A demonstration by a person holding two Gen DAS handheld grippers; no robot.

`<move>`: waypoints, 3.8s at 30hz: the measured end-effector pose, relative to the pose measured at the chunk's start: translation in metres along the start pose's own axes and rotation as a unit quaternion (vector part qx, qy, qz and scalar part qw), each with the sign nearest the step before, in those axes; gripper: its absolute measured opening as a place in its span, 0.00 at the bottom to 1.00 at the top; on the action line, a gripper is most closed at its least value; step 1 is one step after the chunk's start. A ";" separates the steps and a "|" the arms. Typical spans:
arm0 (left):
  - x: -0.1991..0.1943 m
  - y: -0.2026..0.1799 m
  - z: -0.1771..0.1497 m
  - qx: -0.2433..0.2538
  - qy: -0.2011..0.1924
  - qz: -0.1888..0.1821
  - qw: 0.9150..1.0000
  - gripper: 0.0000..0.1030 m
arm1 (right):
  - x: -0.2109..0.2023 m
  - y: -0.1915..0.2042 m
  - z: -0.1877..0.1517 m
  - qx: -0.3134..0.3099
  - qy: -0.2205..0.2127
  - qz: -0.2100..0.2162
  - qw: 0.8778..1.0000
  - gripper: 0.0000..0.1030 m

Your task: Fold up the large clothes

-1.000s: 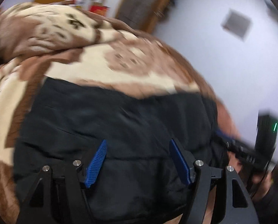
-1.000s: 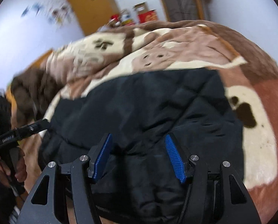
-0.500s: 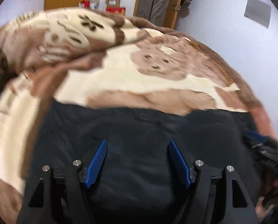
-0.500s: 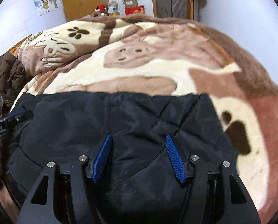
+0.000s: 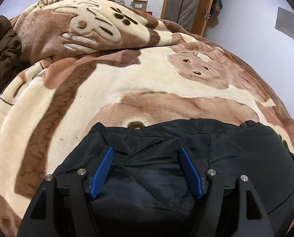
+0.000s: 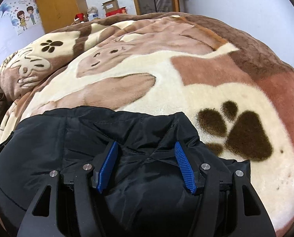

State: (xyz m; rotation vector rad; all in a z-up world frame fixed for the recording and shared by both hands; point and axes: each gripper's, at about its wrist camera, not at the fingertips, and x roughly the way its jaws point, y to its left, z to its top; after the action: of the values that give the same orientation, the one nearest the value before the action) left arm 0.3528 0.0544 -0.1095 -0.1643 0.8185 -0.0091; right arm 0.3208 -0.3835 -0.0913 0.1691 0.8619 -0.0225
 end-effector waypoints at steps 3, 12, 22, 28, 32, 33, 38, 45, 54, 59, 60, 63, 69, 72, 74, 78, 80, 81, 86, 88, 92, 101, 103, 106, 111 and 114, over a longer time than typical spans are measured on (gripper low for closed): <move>0.006 -0.002 0.000 0.003 0.001 0.008 1.000 0.70 | 0.004 0.001 0.000 -0.002 0.002 -0.009 1.000 0.58; -0.005 -0.009 0.014 0.030 0.053 0.015 0.998 0.69 | -0.017 -0.007 0.018 0.046 0.059 0.015 0.997 0.57; -0.083 -0.089 0.021 0.073 -0.031 -0.110 0.991 0.67 | -0.078 0.072 0.007 -0.026 -0.008 0.092 0.995 0.52; -0.015 -0.101 0.008 0.077 0.041 -0.058 0.995 0.44 | -0.024 0.065 0.001 -0.044 0.024 0.040 0.998 0.50; -0.001 -0.102 0.003 0.072 0.037 -0.051 0.995 0.42 | -0.007 0.057 -0.005 -0.038 0.025 0.040 0.998 0.48; 0.002 -0.107 0.000 0.082 0.034 -0.041 0.995 0.42 | -0.004 0.058 -0.007 -0.040 0.023 0.037 0.998 0.48; 0.015 -0.110 -0.006 0.093 0.036 -0.022 0.995 0.41 | 0.006 0.056 -0.010 -0.038 0.025 0.034 0.998 0.48; -0.014 -0.095 0.011 0.087 0.037 -0.037 0.995 0.15 | -0.033 0.049 0.007 -0.038 0.001 0.032 0.999 0.42; 0.005 -0.009 0.019 0.050 0.045 0.029 0.997 0.14 | -0.003 0.005 0.008 -0.006 0.027 -0.016 0.999 0.18; 0.021 -0.010 0.009 0.038 0.035 0.029 0.998 0.14 | 0.015 -0.002 0.005 0.005 0.029 -0.017 0.999 0.17; 0.023 -0.008 0.008 0.035 0.035 0.027 0.998 0.14 | 0.017 -0.005 0.004 0.013 0.030 -0.009 0.999 0.17; 0.026 -0.006 0.007 0.029 0.037 0.021 0.999 0.14 | 0.017 -0.005 0.003 0.013 0.032 -0.010 0.999 0.17; -0.003 -0.004 0.013 0.018 0.032 0.019 0.999 0.13 | -0.019 -0.021 0.017 0.087 0.042 0.056 0.994 0.17; -0.029 0.004 0.011 -0.015 0.020 -0.011 1.000 0.13 | -0.054 -0.033 0.018 0.138 0.006 0.113 0.984 0.20; -0.047 0.003 0.007 -0.029 0.010 -0.030 0.999 0.13 | -0.072 -0.034 0.014 0.155 -0.014 0.149 0.976 0.20; -0.075 -0.013 -0.005 -0.033 0.000 -0.060 0.998 0.13 | -0.087 -0.026 0.005 0.171 -0.013 0.191 0.966 0.20; -0.086 -0.026 -0.014 -0.024 -0.004 -0.075 0.997 0.13 | -0.091 -0.014 -0.001 0.152 -0.012 0.192 0.969 0.20; -0.088 -0.034 -0.019 -0.013 -0.004 -0.079 0.997 0.13 | -0.091 -0.010 -0.004 0.142 -0.007 0.189 0.972 0.20; -0.067 -0.053 -0.038 0.020 0.021 -0.066 0.997 0.13 | -0.063 -0.003 -0.029 0.088 0.026 0.111 0.990 0.16; -0.056 -0.048 -0.040 0.003 0.027 -0.073 0.997 0.13 | -0.049 -0.011 -0.034 0.099 0.037 0.101 0.989 0.03; -0.048 -0.054 -0.038 0.014 0.027 -0.057 0.998 0.12 | -0.041 -0.013 -0.031 0.097 0.049 0.090 0.990 0.00; -0.103 -0.065 -0.037 0.023 -0.005 -0.095 0.995 0.12 | -0.118 0.024 -0.033 0.018 -0.026 0.086 0.996 0.01; -0.111 -0.074 -0.041 0.035 -0.010 -0.107 0.994 0.12 | -0.121 0.031 -0.040 0.003 -0.026 0.081 0.996 0.02; -0.098 -0.085 -0.053 0.053 0.013 -0.106 0.993 0.12 | -0.108 0.033 -0.055 -0.011 -0.001 0.065 0.998 0.03; -0.068 -0.092 -0.062 0.057 0.036 -0.091 0.994 0.12 | -0.081 0.022 -0.069 -0.014 0.013 0.036 0.999 0.03; -0.063 -0.099 -0.062 0.074 0.035 -0.077 0.994 0.12 | -0.075 0.026 -0.072 -0.025 0.013 0.022 0.999 0.03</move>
State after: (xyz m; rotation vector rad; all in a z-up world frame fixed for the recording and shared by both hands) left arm 0.2696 -0.0474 -0.0907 -0.0872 0.8705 -0.2206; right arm 0.2203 -0.3507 -0.0767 0.1429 0.8835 0.0428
